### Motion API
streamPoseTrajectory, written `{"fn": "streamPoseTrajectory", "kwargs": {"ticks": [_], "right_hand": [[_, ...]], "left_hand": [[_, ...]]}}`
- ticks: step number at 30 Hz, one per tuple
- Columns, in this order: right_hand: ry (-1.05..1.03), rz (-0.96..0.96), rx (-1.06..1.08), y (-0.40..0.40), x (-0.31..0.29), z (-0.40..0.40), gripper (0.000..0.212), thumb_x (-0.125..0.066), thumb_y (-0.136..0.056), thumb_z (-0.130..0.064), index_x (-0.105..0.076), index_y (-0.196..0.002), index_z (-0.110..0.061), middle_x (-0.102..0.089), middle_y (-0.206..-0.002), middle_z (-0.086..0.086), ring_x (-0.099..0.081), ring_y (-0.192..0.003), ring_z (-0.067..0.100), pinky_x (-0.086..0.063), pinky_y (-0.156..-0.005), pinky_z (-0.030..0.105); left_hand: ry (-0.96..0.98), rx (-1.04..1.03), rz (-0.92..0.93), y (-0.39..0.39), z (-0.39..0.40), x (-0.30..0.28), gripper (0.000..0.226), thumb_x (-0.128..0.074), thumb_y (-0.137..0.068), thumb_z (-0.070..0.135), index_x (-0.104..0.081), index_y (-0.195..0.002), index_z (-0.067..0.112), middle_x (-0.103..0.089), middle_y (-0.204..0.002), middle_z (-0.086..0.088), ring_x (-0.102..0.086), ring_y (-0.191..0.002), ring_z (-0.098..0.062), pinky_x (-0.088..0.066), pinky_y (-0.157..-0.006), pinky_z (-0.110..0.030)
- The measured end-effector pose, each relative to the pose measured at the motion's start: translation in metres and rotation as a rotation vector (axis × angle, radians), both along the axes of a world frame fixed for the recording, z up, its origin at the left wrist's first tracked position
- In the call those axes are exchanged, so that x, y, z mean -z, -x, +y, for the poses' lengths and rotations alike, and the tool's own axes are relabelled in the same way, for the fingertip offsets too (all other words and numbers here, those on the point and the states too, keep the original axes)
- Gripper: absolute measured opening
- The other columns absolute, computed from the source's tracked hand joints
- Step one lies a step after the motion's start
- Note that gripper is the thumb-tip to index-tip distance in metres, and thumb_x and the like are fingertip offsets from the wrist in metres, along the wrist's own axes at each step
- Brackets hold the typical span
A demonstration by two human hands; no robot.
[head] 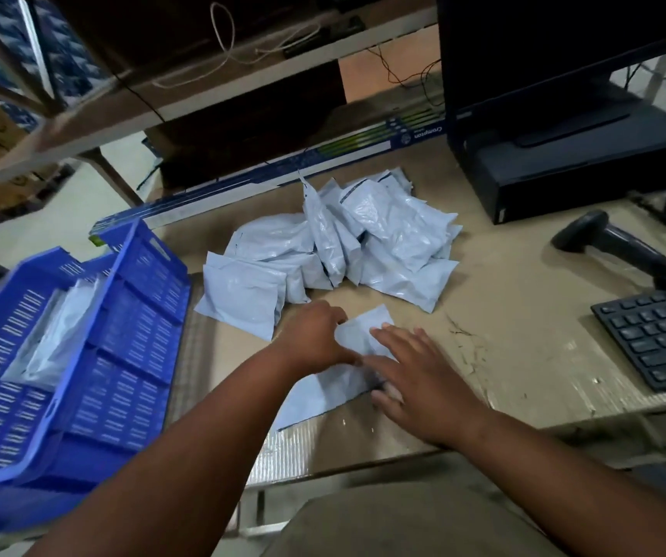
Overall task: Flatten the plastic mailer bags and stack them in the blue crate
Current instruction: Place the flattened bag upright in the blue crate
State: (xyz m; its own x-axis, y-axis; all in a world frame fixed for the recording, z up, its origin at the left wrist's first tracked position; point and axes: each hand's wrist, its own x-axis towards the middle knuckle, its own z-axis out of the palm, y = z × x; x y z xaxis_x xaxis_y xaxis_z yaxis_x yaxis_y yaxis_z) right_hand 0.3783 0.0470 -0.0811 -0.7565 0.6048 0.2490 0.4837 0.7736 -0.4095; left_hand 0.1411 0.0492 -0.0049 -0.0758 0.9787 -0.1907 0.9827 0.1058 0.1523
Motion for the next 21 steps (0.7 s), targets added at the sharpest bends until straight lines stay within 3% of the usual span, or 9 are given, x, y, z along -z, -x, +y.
{"fn": "streamPoseTrajectory", "kwargs": {"ticks": [2,5,9,13,15,19,21], "right_hand": [[-0.022,0.068,-0.021,0.011,-0.013,-0.005,0.048,-0.061,-0.095,-0.048,-0.055,-0.141,-0.036,-0.037,-0.164,-0.002,-0.026,-0.156,0.021,-0.015,-0.13,0.051],[-0.008,0.118,-0.063,0.042,-0.034,-0.002,0.044,-0.061,-0.094,-0.048,-0.059,-0.137,-0.035,-0.047,-0.152,-0.006,-0.041,-0.143,0.019,-0.025,-0.125,0.047],[0.061,0.236,-0.175,0.108,-0.076,0.008,0.043,-0.065,-0.089,-0.042,-0.065,-0.131,-0.032,-0.057,-0.137,-0.004,-0.05,-0.125,0.018,-0.037,-0.11,0.034],[0.07,0.235,-0.297,0.185,-0.129,0.013,0.045,-0.058,-0.091,-0.045,-0.063,-0.133,-0.03,-0.058,-0.133,-0.003,-0.054,-0.12,0.024,-0.046,-0.104,0.04],[0.061,0.225,-0.321,0.222,-0.151,0.01,0.045,-0.058,-0.094,-0.047,-0.063,-0.136,-0.03,-0.057,-0.136,-0.002,-0.054,-0.123,0.025,-0.046,-0.105,0.041],[0.033,0.222,-0.373,0.289,-0.168,-0.002,0.047,-0.053,-0.091,-0.05,-0.064,-0.132,-0.032,-0.058,-0.129,-0.003,-0.056,-0.119,0.025,-0.047,-0.105,0.042],[0.027,0.225,-0.407,0.322,-0.179,-0.006,0.053,-0.045,-0.088,-0.056,-0.063,-0.132,-0.032,-0.058,-0.128,-0.004,-0.057,-0.119,0.026,-0.047,-0.104,0.042]], "left_hand": [[-0.006,-0.079,-0.111,0.007,0.003,-0.016,0.049,-0.088,-0.072,0.056,-0.058,-0.075,0.017,-0.058,-0.077,0.0,-0.055,-0.073,-0.017,-0.042,-0.063,-0.036],[-0.016,-0.14,-0.146,0.03,0.005,-0.046,0.033,-0.082,-0.086,0.034,-0.056,-0.068,0.026,-0.056,-0.07,0.008,-0.053,-0.072,-0.015,-0.036,-0.062,-0.032],[-0.136,-0.224,-0.044,0.076,0.002,-0.096,0.034,-0.075,-0.091,0.033,-0.053,-0.069,0.02,-0.052,-0.07,0.006,-0.049,-0.07,-0.017,-0.033,-0.06,-0.032],[-0.18,-0.314,0.059,0.135,-0.015,-0.156,0.028,-0.076,-0.089,0.034,-0.065,-0.079,0.01,-0.058,-0.07,0.002,-0.054,-0.068,-0.016,-0.039,-0.061,-0.032],[-0.201,-0.382,0.097,0.17,-0.026,-0.183,0.027,-0.077,-0.087,0.034,-0.065,-0.08,0.01,-0.059,-0.07,0.002,-0.057,-0.069,-0.018,-0.039,-0.061,-0.032],[-0.212,-0.444,0.159,0.234,-0.052,-0.216,0.033,-0.078,-0.085,0.03,-0.06,-0.073,0.005,-0.049,-0.066,-0.002,-0.046,-0.064,-0.018,-0.03,-0.055,-0.029],[-0.247,-0.49,0.164,0.267,-0.063,-0.227,0.026,-0.081,-0.083,0.027,-0.065,-0.078,0.007,-0.055,-0.069,-0.004,-0.05,-0.069,-0.02,-0.035,-0.06,-0.034]]}}
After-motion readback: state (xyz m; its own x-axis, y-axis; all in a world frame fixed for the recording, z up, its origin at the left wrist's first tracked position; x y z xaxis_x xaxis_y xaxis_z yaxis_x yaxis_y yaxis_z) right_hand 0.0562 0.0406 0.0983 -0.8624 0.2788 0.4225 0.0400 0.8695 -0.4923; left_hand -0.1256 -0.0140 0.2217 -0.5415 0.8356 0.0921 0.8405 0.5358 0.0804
